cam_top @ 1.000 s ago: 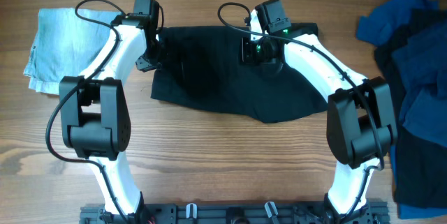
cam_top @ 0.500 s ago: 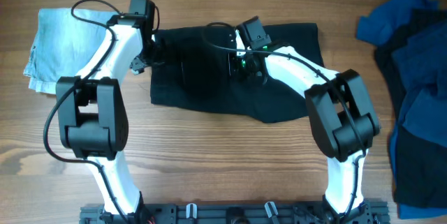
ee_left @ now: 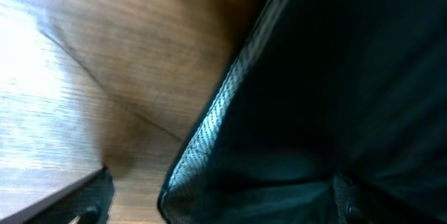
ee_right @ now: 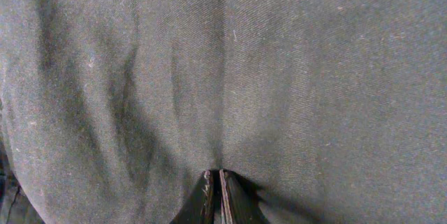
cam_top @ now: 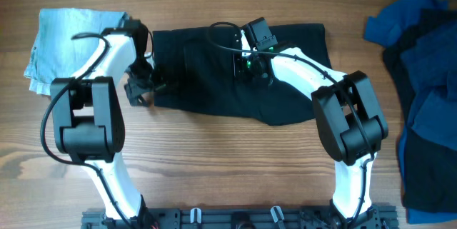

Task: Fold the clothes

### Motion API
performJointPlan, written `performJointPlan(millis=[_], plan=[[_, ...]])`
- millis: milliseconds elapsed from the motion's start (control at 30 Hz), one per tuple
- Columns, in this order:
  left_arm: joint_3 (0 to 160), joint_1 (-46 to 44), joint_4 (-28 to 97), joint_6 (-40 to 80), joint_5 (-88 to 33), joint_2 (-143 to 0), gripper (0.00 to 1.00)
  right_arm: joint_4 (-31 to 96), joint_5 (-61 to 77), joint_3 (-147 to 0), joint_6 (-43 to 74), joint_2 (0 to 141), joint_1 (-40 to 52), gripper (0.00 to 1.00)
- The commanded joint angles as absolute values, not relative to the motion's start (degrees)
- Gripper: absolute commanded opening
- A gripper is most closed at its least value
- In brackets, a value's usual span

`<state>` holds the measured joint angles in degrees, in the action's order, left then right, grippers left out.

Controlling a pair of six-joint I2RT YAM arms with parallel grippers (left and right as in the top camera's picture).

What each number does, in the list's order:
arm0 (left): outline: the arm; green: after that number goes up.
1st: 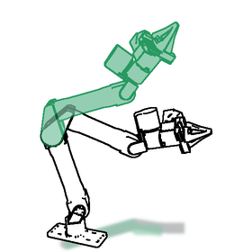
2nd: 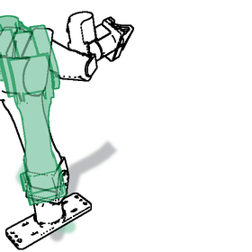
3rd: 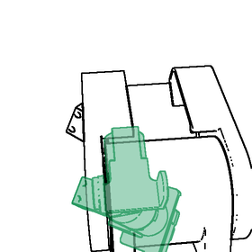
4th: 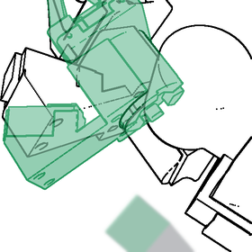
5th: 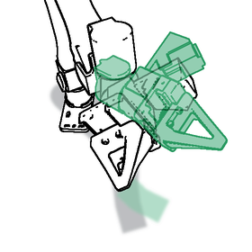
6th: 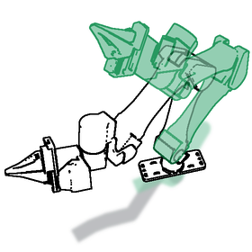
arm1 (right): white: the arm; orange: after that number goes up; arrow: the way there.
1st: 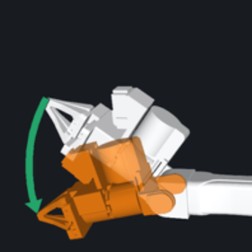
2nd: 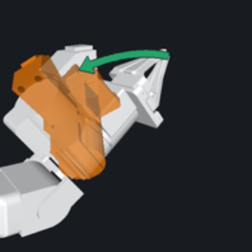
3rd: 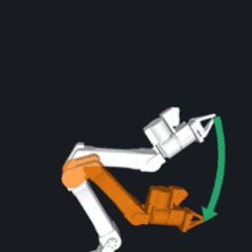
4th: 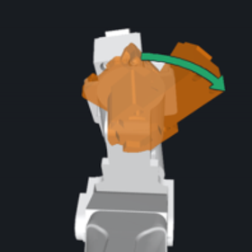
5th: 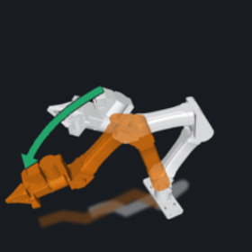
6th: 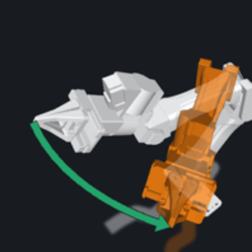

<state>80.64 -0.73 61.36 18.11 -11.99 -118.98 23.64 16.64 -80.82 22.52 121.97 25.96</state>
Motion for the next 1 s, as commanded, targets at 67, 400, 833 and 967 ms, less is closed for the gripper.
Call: performJointPlan(millis=[67, 400, 833, 967], plan=[[74.5, -0.2, 55.4, 22.2, -15.0, -119.4, 1.0, 23.4, 16.3, -80.5, 22.9, 122.9, 26.2, 0.05], [74.1, -0.2, 55.3, 23.0, -15.6, -119.4, 0.27, 23.4, 16.3, -80.5, 22.9, 122.9, 26.2, 0.05], [90.1, -0.3, 64.5, 19.7, -13.4, -113.6, 0.04, 34.8, 16.5, -88.9, 18.2, 115.7, 23.5, 0.04], [96.1, -0.3, 64.8, 18.5, -13.5, -111.4, 0.04, 39.7, 17.0, -89.0, 21.3, 112.6, 23.3, 0.04]])
